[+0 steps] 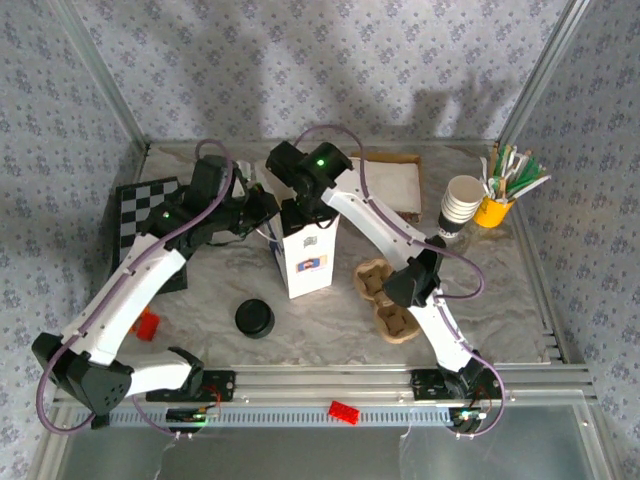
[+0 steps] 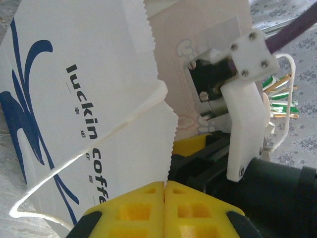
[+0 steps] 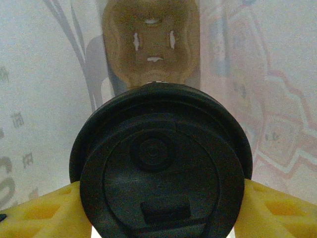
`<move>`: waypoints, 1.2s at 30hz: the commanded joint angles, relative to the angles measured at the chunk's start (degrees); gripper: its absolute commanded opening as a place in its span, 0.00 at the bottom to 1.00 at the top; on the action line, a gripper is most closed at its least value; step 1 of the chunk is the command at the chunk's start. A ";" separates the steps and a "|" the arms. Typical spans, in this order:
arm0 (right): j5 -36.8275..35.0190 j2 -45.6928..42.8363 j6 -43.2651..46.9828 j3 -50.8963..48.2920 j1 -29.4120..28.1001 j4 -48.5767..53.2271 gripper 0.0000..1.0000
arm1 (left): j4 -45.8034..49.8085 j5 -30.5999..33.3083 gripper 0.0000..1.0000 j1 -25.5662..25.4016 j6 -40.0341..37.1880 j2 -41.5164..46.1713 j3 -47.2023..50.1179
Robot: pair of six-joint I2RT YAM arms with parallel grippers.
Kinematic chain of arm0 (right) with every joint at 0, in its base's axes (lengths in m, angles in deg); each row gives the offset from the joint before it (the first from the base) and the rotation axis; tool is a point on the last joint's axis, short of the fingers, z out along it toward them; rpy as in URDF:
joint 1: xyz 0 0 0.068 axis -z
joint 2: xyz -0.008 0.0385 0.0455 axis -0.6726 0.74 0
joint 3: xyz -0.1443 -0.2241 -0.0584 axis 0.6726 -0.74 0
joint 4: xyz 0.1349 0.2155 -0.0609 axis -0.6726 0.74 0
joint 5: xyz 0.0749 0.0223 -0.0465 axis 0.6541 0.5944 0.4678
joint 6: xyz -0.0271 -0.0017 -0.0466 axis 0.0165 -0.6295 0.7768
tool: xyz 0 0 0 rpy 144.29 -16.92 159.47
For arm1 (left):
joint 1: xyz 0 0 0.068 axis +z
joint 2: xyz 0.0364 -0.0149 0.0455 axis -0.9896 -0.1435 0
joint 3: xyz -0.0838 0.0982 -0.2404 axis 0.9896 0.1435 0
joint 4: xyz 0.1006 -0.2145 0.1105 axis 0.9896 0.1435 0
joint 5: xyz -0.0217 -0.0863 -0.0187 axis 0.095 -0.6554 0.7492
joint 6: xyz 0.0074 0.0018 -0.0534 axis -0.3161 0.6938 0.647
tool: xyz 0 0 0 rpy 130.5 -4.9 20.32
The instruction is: Pack the takeout coffee
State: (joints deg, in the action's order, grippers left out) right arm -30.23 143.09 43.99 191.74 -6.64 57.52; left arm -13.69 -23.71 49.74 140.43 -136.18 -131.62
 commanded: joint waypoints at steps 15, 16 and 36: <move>-0.96 1.84 1.05 -3.19 -0.39 9.09 0.65 | -1.42 1.58 0.08 0.15 0.90 1.61 0.38; -0.91 1.82 1.23 -3.45 -0.34 8.80 0.65 | -1.43 1.63 0.08 0.27 0.81 1.61 0.32; -0.32 0.94 1.89 -7.37 -0.59 4.28 0.64 | 1.83 0.83 0.19 1.79 -1.66 1.44 -0.38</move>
State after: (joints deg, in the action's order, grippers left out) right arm -30.64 144.12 45.13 184.81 -7.01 57.52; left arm -13.17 -22.16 51.14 140.19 -136.07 -131.54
